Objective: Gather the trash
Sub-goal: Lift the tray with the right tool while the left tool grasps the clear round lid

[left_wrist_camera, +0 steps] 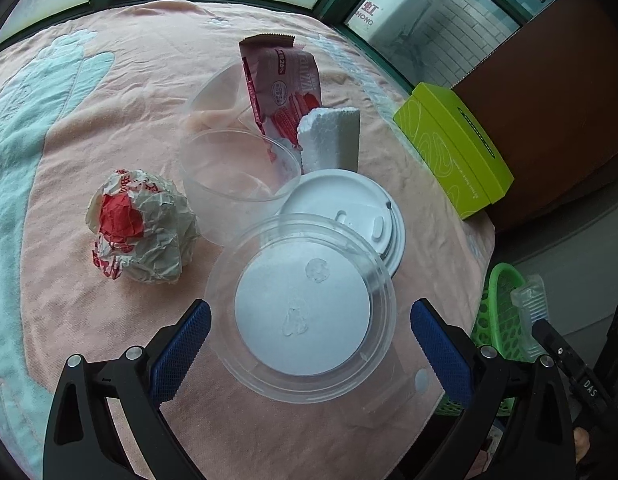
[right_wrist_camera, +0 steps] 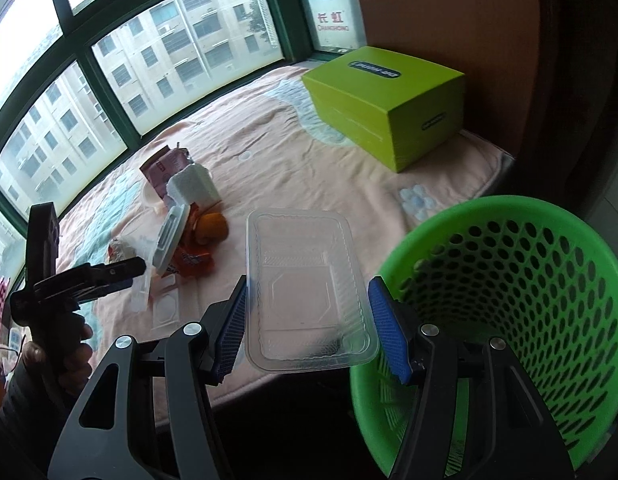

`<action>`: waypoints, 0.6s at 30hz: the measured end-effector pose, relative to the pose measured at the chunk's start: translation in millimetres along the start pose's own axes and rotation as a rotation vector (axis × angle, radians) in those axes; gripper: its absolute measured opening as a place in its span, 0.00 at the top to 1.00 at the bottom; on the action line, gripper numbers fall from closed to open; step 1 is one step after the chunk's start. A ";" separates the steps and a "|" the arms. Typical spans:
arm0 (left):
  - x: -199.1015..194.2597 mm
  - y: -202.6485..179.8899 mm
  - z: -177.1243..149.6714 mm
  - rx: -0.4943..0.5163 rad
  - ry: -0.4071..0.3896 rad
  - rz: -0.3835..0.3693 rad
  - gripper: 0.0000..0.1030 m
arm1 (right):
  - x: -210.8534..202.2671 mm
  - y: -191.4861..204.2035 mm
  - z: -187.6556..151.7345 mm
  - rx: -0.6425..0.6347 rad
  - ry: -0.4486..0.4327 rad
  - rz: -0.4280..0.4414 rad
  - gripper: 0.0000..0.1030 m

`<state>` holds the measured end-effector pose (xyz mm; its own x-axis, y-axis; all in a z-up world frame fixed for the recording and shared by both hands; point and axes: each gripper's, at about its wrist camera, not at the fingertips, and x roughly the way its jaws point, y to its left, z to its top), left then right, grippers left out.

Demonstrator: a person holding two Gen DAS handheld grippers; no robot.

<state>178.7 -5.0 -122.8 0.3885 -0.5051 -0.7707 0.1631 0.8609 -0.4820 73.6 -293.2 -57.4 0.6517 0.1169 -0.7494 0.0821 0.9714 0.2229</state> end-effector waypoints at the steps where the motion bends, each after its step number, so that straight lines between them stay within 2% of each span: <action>1: -0.1 1.2 -0.6 0.002 0.002 0.005 0.06 | -1.2 -2.3 -1.1 0.005 0.000 -0.001 0.43; 5: 5.3 7.0 -1.7 -0.010 0.020 0.010 0.06 | -2.0 -5.5 -4.2 0.015 0.002 -0.006 0.43; 8: 9.1 12.4 -3.5 -0.034 0.029 -0.015 0.06 | -2.8 -5.8 -4.8 0.014 0.002 -0.008 0.43; 13: 8.8 7.3 -5.3 -0.021 0.024 -0.015 0.06 | -2.4 -4.2 -3.6 0.005 0.002 -0.019 0.43; 18: 10.4 -2.8 -7.4 0.026 0.013 0.035 0.07 | -7.2 -9.9 -5.8 0.016 -0.007 -0.050 0.43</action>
<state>175.6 -13.1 -132.6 0.3827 -0.4749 -0.7925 0.1728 0.8794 -0.4435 63.7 -302.4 -57.8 0.6518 0.0667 -0.7554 0.1270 0.9725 0.1954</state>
